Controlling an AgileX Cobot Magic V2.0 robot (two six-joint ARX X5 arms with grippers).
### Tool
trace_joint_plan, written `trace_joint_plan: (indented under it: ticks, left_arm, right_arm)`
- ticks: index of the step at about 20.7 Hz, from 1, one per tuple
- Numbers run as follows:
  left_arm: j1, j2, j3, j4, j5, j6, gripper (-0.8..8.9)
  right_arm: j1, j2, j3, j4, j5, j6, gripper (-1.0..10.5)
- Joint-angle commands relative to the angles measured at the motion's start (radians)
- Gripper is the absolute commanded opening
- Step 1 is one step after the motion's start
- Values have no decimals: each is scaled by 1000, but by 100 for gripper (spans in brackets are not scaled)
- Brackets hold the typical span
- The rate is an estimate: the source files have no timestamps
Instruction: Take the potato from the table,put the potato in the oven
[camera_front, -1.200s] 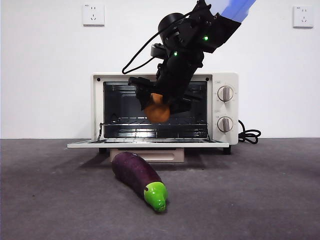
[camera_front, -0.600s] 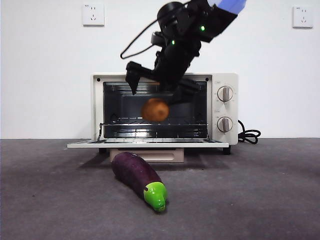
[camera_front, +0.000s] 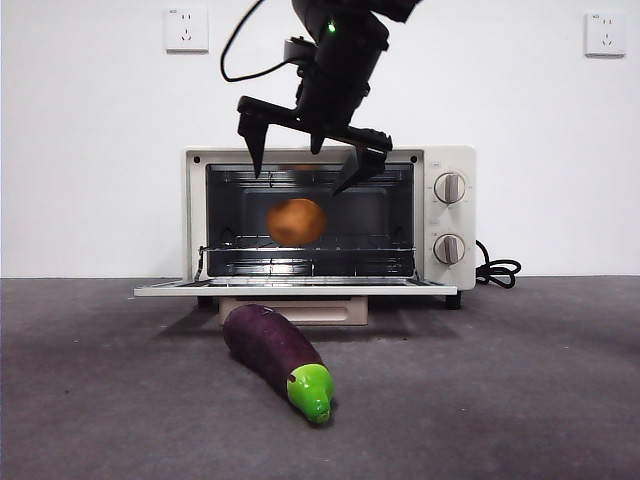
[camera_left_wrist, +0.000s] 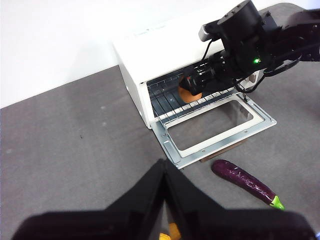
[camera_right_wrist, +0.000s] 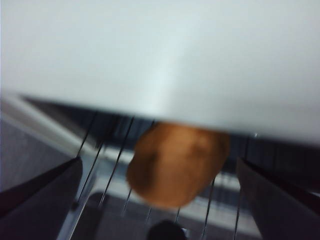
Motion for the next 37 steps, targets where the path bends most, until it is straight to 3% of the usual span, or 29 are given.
trace_joint_plan:
  ticks: [1,9,11,13,18,21,24,26,31,37]
  left_arm:
    - [-2,-3,-5,4,-3,18,-6]
    - [-2,-1,-5,4,-3,12,-6]
    - [-2,4,-5,4,-2,-4,-5]
    - [-2,15,-5,4,5,-15,-5]
    - [-2,85,-8,4,9,-36,-5]
    - [-1,140,-45,5,117,-39,-6]
    - [24,203,-108,39,151,-60,-6]
    - [51,233,-175,128,258,-60,-6]
    - [167,323,-357,307,434,-68,-6]
    - [292,467,-489,439,530,-99,-6]
  right_arm:
    - [29,7,31,-72,4,11,537]
    - [110,-78,54,-410,78,-11,380]
    - [139,-118,54,-494,111,-44,258]
    - [175,-192,54,-613,116,-94,26]
    - [233,-434,54,-838,127,-121,24]
    - [260,-628,54,-893,127,-121,24]
    - [262,-817,54,-907,102,-101,23]
    - [262,-936,54,-906,47,-94,-11]
    - [262,-1125,54,-908,41,-44,-7]
    - [262,-1248,54,-908,-146,-43,-2]
